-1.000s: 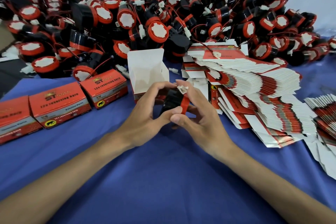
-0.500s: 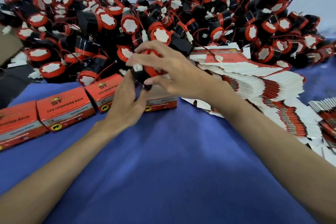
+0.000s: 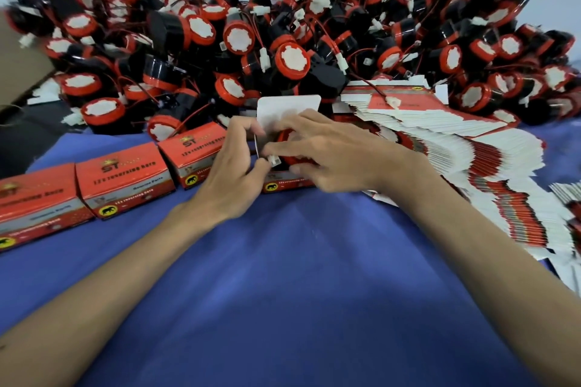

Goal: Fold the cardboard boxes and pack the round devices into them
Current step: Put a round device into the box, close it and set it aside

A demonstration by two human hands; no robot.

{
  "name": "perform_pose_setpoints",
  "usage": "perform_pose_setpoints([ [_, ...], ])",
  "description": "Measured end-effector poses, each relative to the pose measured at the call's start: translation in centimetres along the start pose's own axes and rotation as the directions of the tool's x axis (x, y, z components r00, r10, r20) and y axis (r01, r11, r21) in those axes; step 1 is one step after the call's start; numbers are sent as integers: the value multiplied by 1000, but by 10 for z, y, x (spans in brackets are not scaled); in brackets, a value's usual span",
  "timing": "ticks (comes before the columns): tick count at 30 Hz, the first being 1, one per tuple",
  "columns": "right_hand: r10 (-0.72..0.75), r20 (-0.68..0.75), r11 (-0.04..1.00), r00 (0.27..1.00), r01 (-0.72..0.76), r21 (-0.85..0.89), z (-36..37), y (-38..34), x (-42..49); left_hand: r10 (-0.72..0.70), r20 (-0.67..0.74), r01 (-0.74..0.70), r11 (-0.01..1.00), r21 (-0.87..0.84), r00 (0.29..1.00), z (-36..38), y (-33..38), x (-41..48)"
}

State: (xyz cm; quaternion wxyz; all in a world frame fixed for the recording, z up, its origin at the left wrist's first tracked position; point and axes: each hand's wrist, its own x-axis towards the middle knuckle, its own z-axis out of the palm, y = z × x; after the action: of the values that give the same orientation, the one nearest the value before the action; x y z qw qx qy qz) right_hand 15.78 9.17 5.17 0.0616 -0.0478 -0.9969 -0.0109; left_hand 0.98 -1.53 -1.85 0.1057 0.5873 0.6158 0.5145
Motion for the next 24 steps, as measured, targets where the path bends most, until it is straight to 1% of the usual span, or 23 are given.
perform_pose_setpoints([
  [2,27,-27,1000,999,-27,4,5,-5,-1,13,15,-13,1000,-14,1000,-1,1,0],
  [5,55,-173,997,983,-45,65,14,-12,-2,40,43,-39,999,-19,998,-3,3,-1],
  [7,69,-268,995,961,-48,82,20,-15,-1,25,59,-22,998,-53,998,-4,5,0],
  [9,83,-331,994,940,-53,96,24,-16,0,-2,77,9,995,-95,997,-6,6,-1],
  [13,85,-438,993,895,-111,-33,30,-22,3,-19,85,29,992,-120,996,-7,9,-2],
  [15,117,-488,989,865,-148,-25,34,-26,4,-34,87,45,992,-121,996,-7,9,-2],
  [17,145,-503,984,852,-179,-19,36,-29,3,-49,93,61,989,-132,994,-7,9,-2],
  [18,138,-495,982,858,-184,-46,36,-28,3,-55,98,68,988,-137,994,-7,9,-1],
  [21,70,-439,966,896,-171,-195,33,-26,-1,-64,103,80,984,-162,993,-7,11,-2],
  [24,94,-402,970,911,-176,-171,31,-24,0,-58,87,71,986,-149,995,-7,11,-1],
])
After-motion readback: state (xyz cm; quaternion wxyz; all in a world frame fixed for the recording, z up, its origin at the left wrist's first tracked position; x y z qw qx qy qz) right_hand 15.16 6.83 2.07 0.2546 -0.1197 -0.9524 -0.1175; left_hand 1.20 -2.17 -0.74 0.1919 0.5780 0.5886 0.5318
